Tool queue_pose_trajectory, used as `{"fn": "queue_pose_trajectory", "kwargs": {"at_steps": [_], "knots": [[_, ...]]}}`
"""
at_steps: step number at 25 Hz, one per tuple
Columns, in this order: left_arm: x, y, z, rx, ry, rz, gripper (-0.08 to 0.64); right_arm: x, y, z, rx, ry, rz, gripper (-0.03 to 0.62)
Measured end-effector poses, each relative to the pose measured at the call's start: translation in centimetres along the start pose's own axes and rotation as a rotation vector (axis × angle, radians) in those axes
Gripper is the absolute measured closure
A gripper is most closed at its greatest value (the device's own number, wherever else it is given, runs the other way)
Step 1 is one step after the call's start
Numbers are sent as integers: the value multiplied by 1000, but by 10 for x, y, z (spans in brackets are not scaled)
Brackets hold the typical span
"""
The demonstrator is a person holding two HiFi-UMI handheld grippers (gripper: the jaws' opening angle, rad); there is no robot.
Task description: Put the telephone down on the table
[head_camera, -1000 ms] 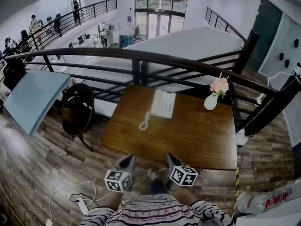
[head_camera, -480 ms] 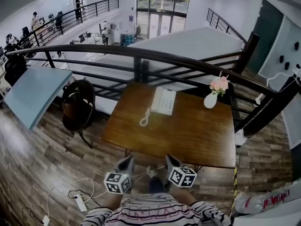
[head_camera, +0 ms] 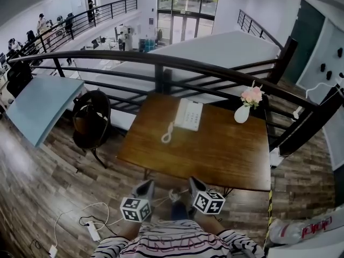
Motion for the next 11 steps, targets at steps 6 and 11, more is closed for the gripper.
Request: {"fn": "queue_pose_trajectory", "kwargs": {"at_steps": [6, 11], "knots": [[-3, -2, -1, -2, -4, -1, 558, -2, 1, 0, -2, -4, -2, 594], [-7, -2, -1, -11, 0, -8, 558, -7, 5, 1, -1, -5, 0, 594]]}}
Point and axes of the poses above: the fingertips, and each gripper's own axes: y forward along the fingers, x to its right, z out of its top, the point moved 1 cm from there along -y, backward along the fingers, and after that the axes turned 9 degrees about z, right-handed, at the moved point
